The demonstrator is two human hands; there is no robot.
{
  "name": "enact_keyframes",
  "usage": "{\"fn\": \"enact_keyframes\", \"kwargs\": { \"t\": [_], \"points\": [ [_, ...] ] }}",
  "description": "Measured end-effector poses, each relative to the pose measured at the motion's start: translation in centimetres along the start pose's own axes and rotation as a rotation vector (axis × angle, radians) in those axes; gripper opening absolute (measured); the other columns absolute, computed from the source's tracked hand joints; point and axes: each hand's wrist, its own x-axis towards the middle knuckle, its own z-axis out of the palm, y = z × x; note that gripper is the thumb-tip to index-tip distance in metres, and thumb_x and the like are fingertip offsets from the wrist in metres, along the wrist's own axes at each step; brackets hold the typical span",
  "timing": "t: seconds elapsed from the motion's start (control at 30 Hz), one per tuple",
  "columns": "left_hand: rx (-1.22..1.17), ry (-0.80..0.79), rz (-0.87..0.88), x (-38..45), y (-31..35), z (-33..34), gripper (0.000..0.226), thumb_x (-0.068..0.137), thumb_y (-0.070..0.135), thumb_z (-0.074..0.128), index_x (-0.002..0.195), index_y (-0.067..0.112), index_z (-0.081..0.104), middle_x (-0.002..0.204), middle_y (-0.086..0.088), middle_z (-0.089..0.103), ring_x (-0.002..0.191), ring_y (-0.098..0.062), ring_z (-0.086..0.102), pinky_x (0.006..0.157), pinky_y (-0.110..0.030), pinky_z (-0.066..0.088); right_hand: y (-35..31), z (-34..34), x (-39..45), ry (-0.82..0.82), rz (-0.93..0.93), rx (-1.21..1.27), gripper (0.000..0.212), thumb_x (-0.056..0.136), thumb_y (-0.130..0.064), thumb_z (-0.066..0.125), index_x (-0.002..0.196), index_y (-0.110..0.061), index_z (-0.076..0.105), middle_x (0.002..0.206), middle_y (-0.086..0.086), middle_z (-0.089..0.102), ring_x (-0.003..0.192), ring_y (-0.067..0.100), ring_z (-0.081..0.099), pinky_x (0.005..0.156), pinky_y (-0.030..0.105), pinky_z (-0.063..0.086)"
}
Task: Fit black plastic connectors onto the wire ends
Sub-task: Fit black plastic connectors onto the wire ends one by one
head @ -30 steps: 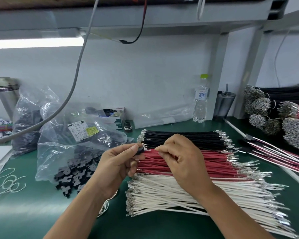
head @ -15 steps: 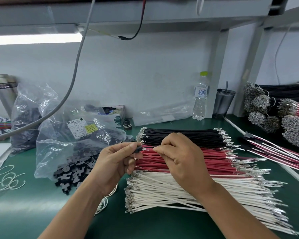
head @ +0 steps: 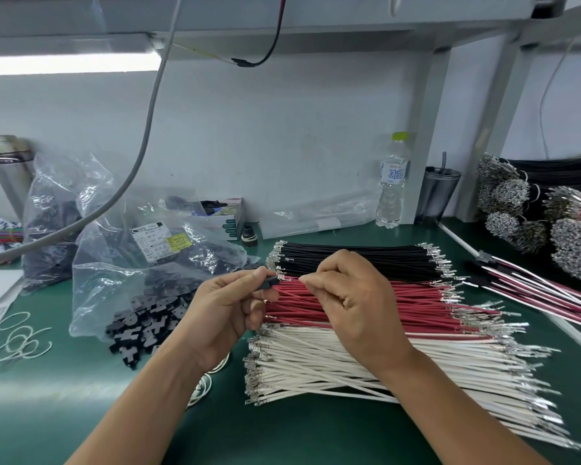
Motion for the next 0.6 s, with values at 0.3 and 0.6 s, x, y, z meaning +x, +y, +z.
{"fn": "enact_keyframes", "kwargs": {
  "t": [0.3, 0.6],
  "points": [
    [0.052, 0.035, -0.009, -0.17, 0.27, 0.08, 0.032, 0.072, 0.027, 0.081, 0.096, 0.006, 0.081, 0.074, -0.014, 0.072, 0.044, -0.013, 0.053, 0.042, -0.020, 0.040, 0.23, -0.26, -0.05, -0.075, -0.099, -0.118, 0.010, 0.090, -0.009, 0.073, 0.099, -0.011, 0.079, 0.085, -0.003, 0.060, 0.078, 0.015, 0.054, 0.062, 0.031, 0.050],
    [0.043, 0.001, -0.116, -0.19, 0.80, -0.04, 0.017, 0.079, 0.026, 0.078, 0.087, 0.011, 0.082, 0.070, -0.009, 0.067, 0.044, -0.009, 0.048, 0.039, -0.017, 0.038, 0.45, -0.23, 0.07, -0.118, -0.119, -0.095, 0.012, 0.091, -0.006, 0.072, 0.100, -0.010, 0.078, 0.085, -0.001, 0.059, 0.079, 0.017, 0.054, 0.062, 0.035, 0.050]
  ]
}}
